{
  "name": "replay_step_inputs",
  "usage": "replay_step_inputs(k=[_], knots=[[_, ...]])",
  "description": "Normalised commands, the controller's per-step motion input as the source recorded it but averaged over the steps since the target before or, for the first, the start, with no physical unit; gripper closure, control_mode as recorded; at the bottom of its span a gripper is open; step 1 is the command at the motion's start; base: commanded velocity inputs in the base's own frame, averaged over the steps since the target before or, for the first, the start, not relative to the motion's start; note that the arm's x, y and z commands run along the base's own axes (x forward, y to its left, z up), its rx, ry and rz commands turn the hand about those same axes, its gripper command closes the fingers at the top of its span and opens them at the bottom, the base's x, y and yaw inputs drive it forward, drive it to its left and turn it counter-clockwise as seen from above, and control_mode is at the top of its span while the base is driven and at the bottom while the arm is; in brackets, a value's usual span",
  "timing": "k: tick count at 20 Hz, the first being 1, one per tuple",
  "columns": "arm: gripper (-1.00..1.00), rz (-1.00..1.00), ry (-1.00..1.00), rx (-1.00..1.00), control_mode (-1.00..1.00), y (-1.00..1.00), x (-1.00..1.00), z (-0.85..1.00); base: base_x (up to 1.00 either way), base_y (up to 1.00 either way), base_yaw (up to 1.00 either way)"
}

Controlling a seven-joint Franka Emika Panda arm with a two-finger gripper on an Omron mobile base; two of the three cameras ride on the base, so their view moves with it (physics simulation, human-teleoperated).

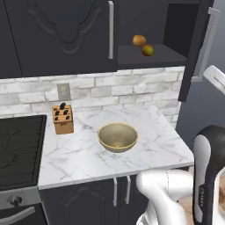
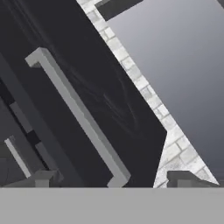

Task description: Open the cabinet. Pick the tangerine and mango from the cabinet and place them into the bowl. Then close the cabinet.

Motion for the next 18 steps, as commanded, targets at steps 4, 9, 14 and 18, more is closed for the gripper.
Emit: replay_step_inputs(k=[4,9,14,18], knots=[[-1.00,0.08,0.00,-0.23,-1.00,0.83,-0.98,-0.29,0.00,0.00,0.00],[-1.00,0.03,0.05,-0.32,-1.00,1.00,-0.68,-0.45,0.00,0.00,0.00],[-1.00,-0.24,0.01,-0.19,-1.00,0.79,0.14,-0.13,0.00,0.00,0.00],[-1.00,-0.20,0.00,-0.04,-1.00,0.42,0.60,0.00,0.00,0.00,0.00]])
